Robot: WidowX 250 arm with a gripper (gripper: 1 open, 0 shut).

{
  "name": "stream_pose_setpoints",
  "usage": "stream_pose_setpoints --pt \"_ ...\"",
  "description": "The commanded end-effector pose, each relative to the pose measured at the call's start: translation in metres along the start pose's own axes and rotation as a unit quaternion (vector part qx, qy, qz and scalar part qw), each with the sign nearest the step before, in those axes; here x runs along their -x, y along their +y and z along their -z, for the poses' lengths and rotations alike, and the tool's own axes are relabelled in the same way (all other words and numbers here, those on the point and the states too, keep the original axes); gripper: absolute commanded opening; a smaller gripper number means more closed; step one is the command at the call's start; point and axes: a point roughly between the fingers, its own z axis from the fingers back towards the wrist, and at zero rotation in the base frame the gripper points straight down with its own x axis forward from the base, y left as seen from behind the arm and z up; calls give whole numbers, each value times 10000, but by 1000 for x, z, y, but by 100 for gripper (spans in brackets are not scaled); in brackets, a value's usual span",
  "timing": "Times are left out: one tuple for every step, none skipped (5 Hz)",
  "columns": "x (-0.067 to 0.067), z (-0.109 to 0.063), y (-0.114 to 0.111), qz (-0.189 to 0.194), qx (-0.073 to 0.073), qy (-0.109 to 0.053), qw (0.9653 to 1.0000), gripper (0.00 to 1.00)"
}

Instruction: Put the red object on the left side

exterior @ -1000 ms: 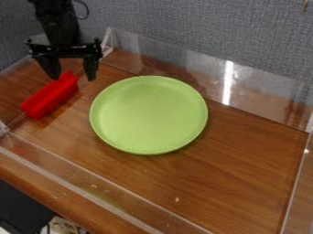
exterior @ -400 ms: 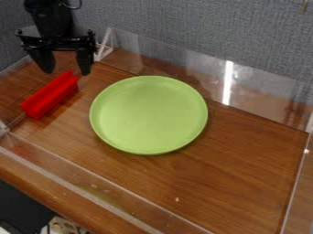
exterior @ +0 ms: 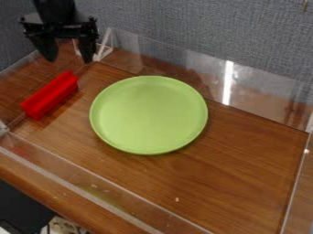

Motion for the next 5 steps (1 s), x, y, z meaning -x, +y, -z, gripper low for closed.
stream_pose_setpoints --pt "-13 3 15 -120 -34 -208 9997 100" --pt "-11 14 18 -306 -24 -195 9993 100" --pt "-19 12 16 -518 -106 -164 9985 100" --pt "-26 9 13 -675 -204 -156 9974 100" --pt "-20 21 5 -926 -203 -47 9955 100"
